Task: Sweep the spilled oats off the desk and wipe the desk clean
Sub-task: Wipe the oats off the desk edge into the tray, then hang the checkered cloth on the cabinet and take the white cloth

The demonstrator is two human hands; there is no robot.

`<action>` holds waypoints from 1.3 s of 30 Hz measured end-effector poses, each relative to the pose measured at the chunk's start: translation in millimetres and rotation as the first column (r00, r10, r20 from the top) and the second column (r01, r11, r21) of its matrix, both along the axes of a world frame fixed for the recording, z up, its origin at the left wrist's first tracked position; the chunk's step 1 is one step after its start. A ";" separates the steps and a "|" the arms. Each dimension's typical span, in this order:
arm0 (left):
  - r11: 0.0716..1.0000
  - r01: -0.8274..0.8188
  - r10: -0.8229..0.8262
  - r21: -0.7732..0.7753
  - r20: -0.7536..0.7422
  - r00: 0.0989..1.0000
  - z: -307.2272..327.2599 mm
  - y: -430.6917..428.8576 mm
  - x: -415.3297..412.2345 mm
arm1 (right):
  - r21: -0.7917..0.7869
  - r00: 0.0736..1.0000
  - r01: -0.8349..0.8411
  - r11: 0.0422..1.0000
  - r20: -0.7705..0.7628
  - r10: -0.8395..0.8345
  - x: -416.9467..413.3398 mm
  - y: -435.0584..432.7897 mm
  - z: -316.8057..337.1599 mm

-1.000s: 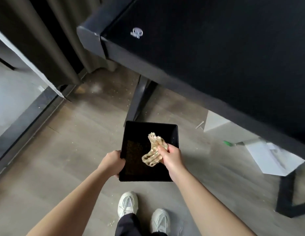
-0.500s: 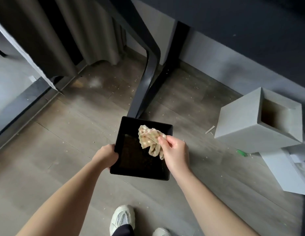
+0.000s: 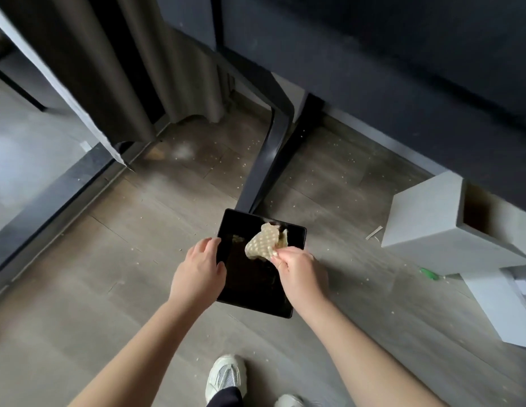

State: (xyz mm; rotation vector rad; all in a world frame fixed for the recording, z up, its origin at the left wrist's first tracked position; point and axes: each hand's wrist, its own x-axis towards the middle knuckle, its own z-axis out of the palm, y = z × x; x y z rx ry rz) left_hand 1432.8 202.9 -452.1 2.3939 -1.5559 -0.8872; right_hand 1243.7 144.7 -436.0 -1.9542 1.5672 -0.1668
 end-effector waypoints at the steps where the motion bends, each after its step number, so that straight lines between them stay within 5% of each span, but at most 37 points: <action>1: 0.999 0.023 -0.023 0.022 -0.001 1.000 9.7 3.2 -1.6 | -0.020 1.000 0.001 1.000 0.014 -0.001 0.2 3.0 6.8; 6: 0.999 0.033 -0.033 0.010 -0.006 0.999 78.3 14.6 -0.1 | 0.065 0.991 0.099 0.993 0.089 -0.104 -2.2 6.5 62.8; 17: 0.992 0.091 -0.099 -0.087 -0.095 0.991 309.0 41.1 0.1 | -0.098 0.972 0.110 0.989 0.219 -0.086 -26.1 58.2 286.8; 23: 0.971 0.161 -0.196 -0.175 -0.203 0.959 425.4 54.4 -18.8 | -0.168 0.946 0.269 0.948 0.233 -0.227 -65.6 96.0 408.9; 31: 0.865 0.404 -0.479 -0.297 -0.247 0.843 507.3 65.8 -72.2 | -0.359 0.803 0.591 0.723 0.351 -0.482 -152.2 171.5 508.6; 39: 0.734 0.628 -0.679 -0.259 -0.270 0.683 522.1 78.7 -186.1 | -0.360 0.587 0.807 0.469 0.400 -0.704 -266.7 268.5 519.1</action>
